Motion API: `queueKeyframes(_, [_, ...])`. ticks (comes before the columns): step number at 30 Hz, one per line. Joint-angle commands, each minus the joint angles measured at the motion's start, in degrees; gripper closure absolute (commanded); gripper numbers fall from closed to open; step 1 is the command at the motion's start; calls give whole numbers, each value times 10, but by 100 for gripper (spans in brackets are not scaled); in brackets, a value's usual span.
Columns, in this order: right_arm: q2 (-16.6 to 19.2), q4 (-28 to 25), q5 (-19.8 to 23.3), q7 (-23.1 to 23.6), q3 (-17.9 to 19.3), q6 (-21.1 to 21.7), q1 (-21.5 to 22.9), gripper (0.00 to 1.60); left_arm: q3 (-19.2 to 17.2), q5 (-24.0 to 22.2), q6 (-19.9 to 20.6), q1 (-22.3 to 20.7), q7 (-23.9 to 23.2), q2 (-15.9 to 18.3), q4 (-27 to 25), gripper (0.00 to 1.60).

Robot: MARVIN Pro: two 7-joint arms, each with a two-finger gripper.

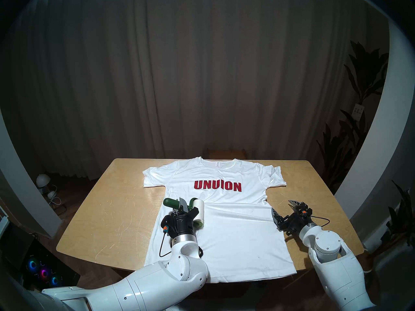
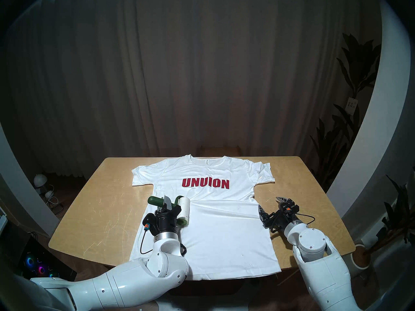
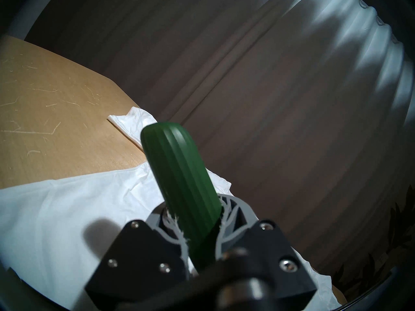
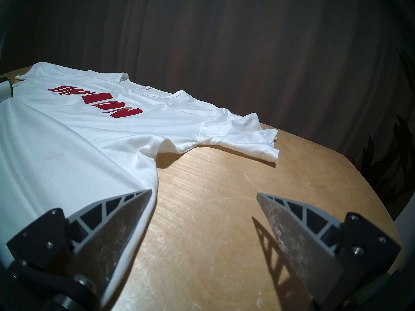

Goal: Use the fur roller to clean a top

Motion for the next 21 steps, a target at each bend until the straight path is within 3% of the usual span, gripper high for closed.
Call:
queueKeyframes(1, [5,63,-17,-6,-10,38,-42,0,-1,13,1,16,-3,18,1,160])
queueKeyframes(21, [13,61,-9,-16,-24,38,-41,0,-23,38,1,36,8,38,-3,160])
